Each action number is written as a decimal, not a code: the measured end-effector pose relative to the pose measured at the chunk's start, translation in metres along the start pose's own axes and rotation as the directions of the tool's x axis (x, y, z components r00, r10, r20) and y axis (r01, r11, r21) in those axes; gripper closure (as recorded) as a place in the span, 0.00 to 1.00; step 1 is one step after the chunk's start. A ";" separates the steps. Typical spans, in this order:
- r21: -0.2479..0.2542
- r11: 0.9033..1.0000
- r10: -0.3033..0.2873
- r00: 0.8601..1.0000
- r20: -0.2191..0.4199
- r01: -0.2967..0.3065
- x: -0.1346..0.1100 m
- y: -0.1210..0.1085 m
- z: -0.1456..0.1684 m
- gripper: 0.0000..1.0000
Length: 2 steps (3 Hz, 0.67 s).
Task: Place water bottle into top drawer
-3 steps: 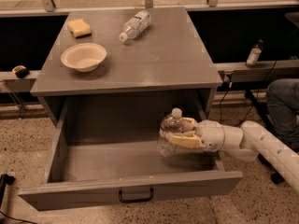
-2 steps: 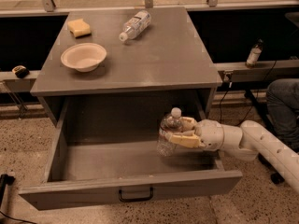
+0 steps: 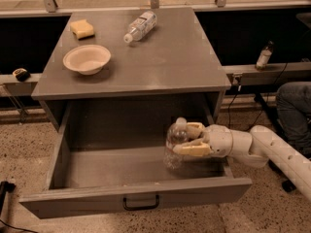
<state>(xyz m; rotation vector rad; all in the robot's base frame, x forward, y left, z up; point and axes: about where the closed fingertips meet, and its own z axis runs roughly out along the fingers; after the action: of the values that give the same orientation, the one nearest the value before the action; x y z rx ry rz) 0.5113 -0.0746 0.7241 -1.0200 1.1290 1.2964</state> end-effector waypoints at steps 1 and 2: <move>0.000 1.000 0.000 1.000 0.000 0.000 0.000 0.000 0.000 0.00; 0.000 1.000 0.000 1.000 0.000 0.000 0.000 0.000 0.000 0.00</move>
Offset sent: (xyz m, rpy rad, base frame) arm 0.0000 0.0000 0.0000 0.0000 0.0000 0.0000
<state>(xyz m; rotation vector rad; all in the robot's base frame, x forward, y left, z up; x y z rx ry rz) 0.5113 -0.0745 0.7241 -1.0200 1.1289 1.2965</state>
